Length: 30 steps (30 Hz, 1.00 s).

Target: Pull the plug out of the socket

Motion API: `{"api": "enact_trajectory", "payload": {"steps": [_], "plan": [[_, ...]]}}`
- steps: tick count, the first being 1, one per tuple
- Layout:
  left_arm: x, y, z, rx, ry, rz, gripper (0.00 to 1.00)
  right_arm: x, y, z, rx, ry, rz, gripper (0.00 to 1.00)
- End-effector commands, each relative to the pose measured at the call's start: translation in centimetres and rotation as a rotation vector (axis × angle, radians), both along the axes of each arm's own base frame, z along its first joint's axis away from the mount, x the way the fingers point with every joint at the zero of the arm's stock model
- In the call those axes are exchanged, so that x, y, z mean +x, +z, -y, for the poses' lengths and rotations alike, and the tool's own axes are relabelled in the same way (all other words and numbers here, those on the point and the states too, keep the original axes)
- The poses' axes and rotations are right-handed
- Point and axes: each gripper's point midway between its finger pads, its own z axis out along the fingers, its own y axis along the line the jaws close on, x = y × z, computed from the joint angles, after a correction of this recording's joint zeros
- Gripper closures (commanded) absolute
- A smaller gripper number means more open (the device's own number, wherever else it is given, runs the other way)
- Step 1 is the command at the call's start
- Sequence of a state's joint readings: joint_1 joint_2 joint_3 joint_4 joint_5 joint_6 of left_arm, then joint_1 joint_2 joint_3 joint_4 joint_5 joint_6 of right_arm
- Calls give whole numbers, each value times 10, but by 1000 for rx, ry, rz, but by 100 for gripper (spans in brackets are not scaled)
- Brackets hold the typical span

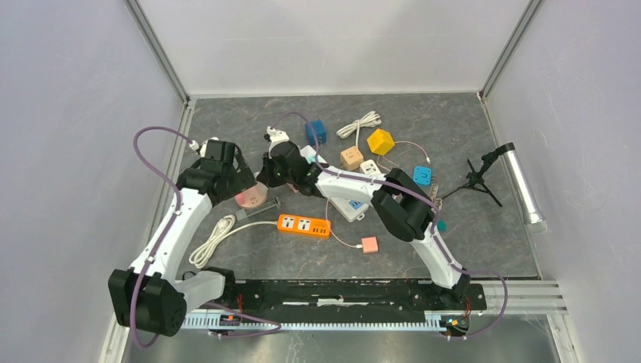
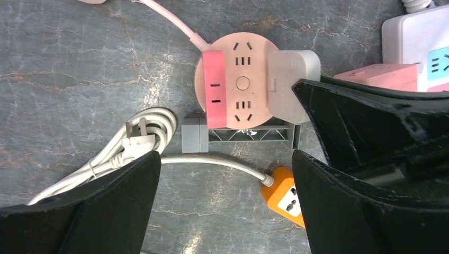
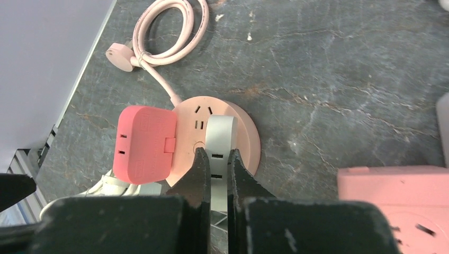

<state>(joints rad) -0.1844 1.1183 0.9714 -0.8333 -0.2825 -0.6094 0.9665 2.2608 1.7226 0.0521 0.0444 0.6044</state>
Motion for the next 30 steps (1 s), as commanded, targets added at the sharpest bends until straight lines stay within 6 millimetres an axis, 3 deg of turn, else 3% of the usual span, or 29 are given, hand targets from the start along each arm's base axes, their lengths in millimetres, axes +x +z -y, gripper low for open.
{"api": "enact_trajectory", "payload": {"steps": [1,6,10,12,17,22,30], "plan": [[14,-10,12,-77,24,11,0,10,29,26,-32,-52,57,100],[22,-25,23,-123,-5,-11,0,9,43,37,-41,-60,97,100],[31,-39,35,-163,-43,-37,0,6,38,40,-61,-42,91,95],[33,-46,34,-158,-34,-59,0,4,32,40,-59,-19,82,78],[41,-62,32,-146,-23,-80,1,5,18,35,-54,33,49,56],[44,-74,32,-157,-35,-97,10,7,13,27,-44,74,31,54],[45,-87,34,-219,-16,-124,30,10,-1,27,-96,83,-7,63]]}}
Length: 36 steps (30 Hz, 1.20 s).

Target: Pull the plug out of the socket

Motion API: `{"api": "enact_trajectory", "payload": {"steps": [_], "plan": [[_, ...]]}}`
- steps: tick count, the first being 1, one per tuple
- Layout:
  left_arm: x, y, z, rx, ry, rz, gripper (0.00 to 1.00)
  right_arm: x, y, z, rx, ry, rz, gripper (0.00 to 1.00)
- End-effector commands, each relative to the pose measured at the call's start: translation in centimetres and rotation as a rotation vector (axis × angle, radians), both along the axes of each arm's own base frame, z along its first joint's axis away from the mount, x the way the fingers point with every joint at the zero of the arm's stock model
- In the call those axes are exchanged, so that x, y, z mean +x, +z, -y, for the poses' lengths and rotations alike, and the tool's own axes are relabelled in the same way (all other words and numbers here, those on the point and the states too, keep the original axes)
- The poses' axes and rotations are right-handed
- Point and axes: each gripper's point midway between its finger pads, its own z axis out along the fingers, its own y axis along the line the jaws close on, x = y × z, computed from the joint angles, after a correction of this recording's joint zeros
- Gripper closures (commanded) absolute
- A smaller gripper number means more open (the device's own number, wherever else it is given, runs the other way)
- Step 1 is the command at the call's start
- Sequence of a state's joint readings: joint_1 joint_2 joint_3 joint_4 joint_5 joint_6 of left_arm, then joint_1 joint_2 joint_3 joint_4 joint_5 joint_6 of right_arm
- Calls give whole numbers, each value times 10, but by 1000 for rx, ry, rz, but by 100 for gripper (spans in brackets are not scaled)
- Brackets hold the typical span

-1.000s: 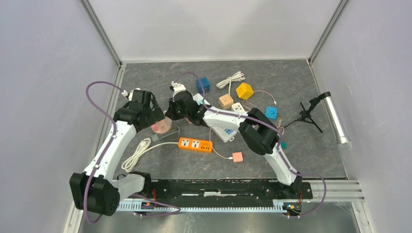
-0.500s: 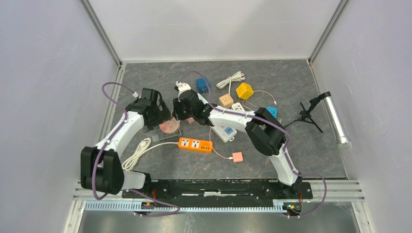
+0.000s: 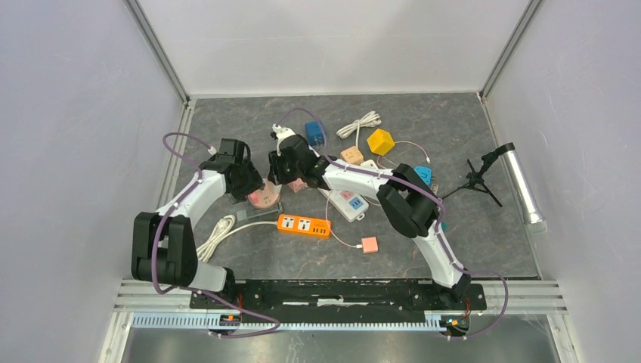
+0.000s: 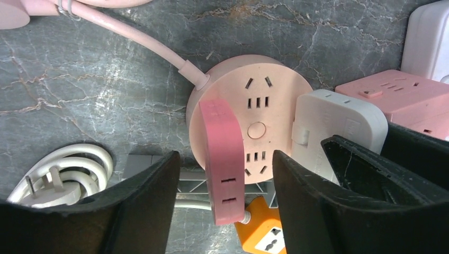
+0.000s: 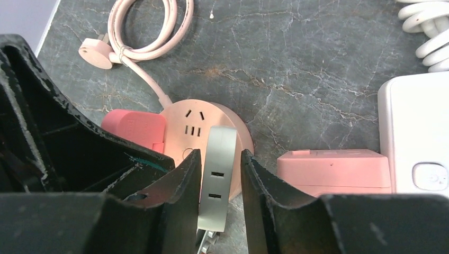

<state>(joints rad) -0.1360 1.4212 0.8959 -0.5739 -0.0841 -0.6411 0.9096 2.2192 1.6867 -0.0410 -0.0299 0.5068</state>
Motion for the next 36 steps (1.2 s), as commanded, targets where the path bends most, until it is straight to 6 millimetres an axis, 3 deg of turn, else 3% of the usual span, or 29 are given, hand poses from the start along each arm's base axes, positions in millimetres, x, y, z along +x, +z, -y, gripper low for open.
{"api": "enact_trajectory", "payload": {"steps": [1,6,13,17,22,26,32,36], "plan": [[8,-5,6,-59,15,8,32,2,8,-7,-1,30,2,63],[10,-16,17,-127,12,-29,37,-1,-1,-8,-6,55,0,65],[5,-31,17,-130,23,-89,42,-7,-8,-5,-24,64,-13,65],[-2,-38,15,-118,19,-127,44,-7,-4,-6,-19,67,-7,78],[-8,-44,9,-86,31,-157,46,-4,11,-9,9,62,-5,100],[-12,-46,8,-77,32,-171,47,-3,30,-13,87,74,-21,100],[-13,-48,7,-72,26,-190,49,-12,75,-26,357,164,-52,100],[-14,-49,7,-69,22,-195,49,-17,84,-29,406,196,-58,100]]}}
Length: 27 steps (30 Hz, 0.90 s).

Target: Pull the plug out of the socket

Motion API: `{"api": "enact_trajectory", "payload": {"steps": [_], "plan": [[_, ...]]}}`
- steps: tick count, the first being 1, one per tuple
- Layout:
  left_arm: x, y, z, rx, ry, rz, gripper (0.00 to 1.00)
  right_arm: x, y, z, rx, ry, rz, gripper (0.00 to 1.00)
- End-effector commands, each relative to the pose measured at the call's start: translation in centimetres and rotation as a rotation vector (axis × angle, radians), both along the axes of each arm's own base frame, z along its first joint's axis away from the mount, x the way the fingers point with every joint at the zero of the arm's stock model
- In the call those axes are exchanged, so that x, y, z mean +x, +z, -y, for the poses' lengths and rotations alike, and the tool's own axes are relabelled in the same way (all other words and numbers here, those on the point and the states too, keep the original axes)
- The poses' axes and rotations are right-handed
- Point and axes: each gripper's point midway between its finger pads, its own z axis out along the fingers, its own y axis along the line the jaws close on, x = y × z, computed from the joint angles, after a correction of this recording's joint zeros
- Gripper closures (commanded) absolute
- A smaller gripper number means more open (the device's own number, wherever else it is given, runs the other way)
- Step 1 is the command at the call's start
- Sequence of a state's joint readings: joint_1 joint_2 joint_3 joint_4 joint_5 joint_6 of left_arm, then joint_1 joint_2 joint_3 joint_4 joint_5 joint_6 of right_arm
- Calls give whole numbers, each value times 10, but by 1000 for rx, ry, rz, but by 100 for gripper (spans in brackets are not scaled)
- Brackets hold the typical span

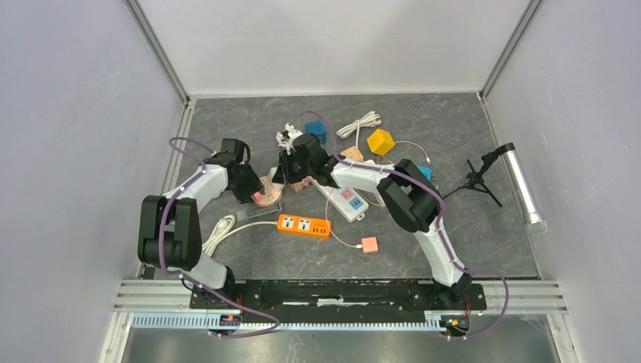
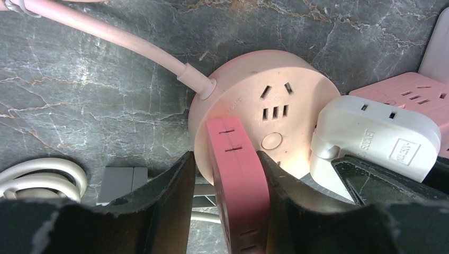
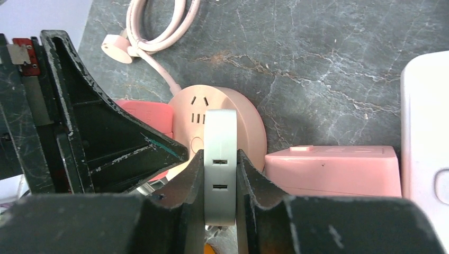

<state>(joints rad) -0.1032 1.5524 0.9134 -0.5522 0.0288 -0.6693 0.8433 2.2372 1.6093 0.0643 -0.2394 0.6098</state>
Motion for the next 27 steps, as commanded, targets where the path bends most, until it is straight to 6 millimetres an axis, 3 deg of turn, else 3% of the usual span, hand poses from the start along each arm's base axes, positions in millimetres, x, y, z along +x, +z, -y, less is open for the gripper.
{"api": "enact_trajectory", "payload": {"steps": [1,18,22,25,27], "plan": [[-16,-21,-4,33,4,-93,49,-15,102,-34,309,117,92,100],[-20,-31,-5,41,-6,-138,52,-26,122,-34,427,166,122,100],[-19,-33,-5,44,-9,-145,53,-14,103,-33,253,140,201,100],[-19,-35,-5,44,-9,-152,53,-2,71,-22,-23,101,351,100],[-19,-35,-5,44,-10,-154,54,2,57,-15,-107,82,361,100]]}}
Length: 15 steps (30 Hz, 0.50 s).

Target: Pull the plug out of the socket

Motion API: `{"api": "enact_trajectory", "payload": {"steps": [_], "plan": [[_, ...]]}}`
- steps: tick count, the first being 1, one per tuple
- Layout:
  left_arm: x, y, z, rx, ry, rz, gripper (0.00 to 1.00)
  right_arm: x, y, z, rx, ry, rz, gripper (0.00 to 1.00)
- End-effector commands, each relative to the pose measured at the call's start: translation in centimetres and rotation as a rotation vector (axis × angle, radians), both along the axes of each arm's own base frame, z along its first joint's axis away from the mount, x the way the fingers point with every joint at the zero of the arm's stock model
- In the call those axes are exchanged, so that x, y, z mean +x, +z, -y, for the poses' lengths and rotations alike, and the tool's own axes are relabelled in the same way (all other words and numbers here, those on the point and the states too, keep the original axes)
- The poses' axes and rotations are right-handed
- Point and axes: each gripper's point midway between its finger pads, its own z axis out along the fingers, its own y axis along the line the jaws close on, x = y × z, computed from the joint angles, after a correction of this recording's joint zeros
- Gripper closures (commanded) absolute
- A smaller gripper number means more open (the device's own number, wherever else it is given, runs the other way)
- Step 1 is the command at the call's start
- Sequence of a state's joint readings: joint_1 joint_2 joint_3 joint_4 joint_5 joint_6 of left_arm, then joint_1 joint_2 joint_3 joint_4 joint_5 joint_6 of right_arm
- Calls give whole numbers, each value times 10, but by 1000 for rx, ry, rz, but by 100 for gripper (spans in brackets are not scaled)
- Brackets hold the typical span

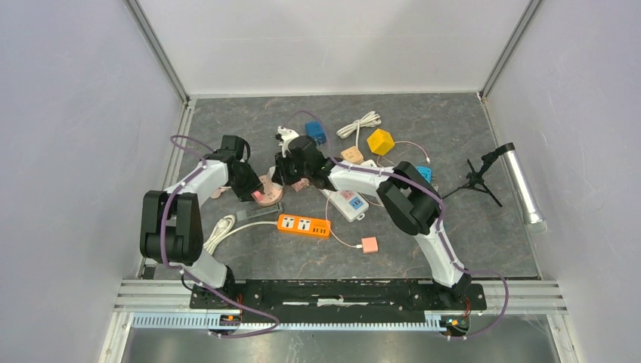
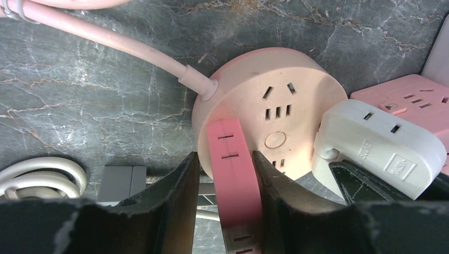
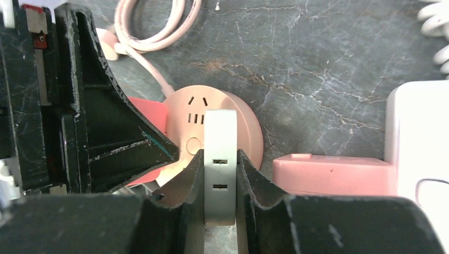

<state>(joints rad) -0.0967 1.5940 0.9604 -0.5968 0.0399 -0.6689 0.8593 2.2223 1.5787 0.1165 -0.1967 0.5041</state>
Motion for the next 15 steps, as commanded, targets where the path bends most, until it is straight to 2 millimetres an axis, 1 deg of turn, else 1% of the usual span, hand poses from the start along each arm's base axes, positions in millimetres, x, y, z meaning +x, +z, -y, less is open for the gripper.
{"api": "enact_trajectory", "payload": {"steps": [1,2,4,7,9,11,13,15], "plan": [[-21,-35,-5,50,-15,-115,54,3,51,-11,-109,32,252,100],[-22,-35,-10,75,-9,-114,54,4,48,-7,-147,23,264,100],[-23,-36,-10,76,-7,-119,55,9,47,-2,-197,-2,293,100],[-25,-38,-12,90,-2,-127,56,15,56,1,-250,-24,347,100],[-28,-38,-15,102,0,-135,57,19,62,6,-326,-50,384,100],[-30,-39,-16,110,3,-142,57,22,69,8,-333,-66,395,100],[-30,-40,-16,109,5,-146,58,20,74,5,-319,-51,406,100],[-29,-41,-15,104,3,-148,58,17,73,2,-311,-32,408,100]]}}
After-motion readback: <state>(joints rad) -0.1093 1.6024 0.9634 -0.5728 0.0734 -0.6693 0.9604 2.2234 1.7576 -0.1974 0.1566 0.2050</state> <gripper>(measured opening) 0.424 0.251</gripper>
